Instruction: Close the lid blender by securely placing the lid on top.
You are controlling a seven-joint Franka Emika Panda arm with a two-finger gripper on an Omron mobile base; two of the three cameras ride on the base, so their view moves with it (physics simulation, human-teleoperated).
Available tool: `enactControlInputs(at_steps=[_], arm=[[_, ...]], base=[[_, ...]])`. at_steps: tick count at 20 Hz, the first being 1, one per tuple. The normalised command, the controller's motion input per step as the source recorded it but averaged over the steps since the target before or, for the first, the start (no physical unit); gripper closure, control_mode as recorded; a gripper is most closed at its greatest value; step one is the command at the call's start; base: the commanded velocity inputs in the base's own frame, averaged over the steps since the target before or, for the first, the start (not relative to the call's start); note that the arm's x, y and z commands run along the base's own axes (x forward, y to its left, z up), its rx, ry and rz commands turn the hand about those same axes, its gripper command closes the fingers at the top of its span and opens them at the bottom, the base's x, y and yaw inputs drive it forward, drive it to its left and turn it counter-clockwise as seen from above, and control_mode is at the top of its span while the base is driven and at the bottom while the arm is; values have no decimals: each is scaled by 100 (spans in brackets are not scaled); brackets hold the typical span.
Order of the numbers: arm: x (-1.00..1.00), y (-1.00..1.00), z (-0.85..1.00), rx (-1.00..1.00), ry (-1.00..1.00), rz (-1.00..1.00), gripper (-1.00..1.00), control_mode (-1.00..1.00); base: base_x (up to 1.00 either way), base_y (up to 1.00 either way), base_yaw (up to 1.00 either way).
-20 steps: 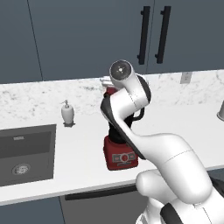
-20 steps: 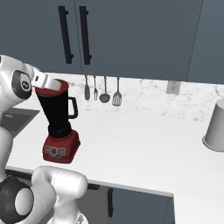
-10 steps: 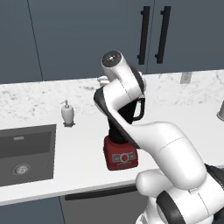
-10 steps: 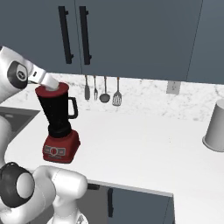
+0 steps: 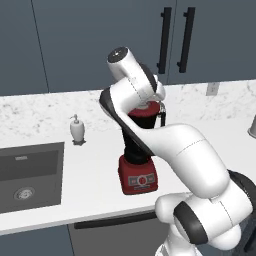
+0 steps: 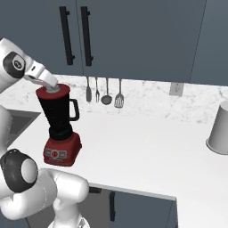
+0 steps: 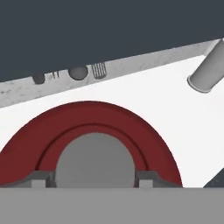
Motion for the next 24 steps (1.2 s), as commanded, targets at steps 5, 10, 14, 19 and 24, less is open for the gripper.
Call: enactControlInputs(at_steps=[5, 10, 14, 19, 24], arm=[[-59, -31, -18, 0, 0, -5, -100, -100], [-77, -34, -19, 0, -3, -4, -100, -100], [-84, -31, -3, 0, -1, -3, -100, -100], [-83, -16, 4, 0, 0, -1, -100, -100], [-59, 0, 31, 0, 14, 0, -100, -100]], base=[[0, 0, 0], [0, 0, 0], [0, 0, 0], [0, 0, 0], [0, 0, 0]])
